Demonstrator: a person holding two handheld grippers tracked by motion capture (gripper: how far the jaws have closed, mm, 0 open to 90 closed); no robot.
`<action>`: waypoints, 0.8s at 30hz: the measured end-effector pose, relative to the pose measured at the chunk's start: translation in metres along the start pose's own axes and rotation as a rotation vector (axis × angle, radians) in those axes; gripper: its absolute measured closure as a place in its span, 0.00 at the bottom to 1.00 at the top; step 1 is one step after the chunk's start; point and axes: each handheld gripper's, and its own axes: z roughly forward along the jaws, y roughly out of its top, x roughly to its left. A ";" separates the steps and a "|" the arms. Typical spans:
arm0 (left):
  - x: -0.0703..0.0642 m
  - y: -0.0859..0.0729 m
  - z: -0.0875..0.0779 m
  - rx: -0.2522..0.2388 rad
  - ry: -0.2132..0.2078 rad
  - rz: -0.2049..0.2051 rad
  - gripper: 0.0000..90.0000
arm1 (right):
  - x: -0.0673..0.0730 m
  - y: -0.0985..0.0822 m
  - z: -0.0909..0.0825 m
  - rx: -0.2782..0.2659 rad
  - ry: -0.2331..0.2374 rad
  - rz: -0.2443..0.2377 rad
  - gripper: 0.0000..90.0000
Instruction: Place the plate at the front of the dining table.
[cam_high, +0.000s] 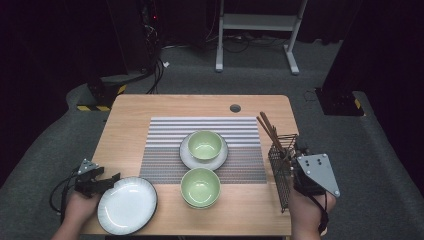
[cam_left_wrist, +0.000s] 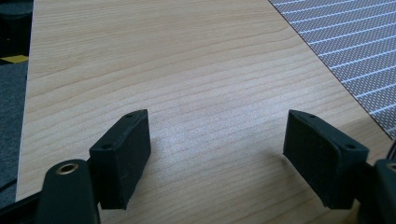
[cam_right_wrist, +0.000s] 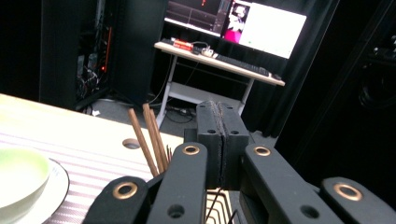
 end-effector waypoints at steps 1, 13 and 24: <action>0.000 0.000 0.000 0.000 0.000 0.000 0.26 | 0.000 0.002 0.000 -0.005 -0.001 -0.002 0.99; 0.000 0.000 0.000 0.000 0.000 -0.001 0.26 | 0.007 0.015 -0.002 -0.042 0.017 -0.016 0.99; 0.000 0.000 0.000 0.001 0.000 0.000 0.26 | 0.017 0.018 0.000 -0.053 0.050 -0.010 0.99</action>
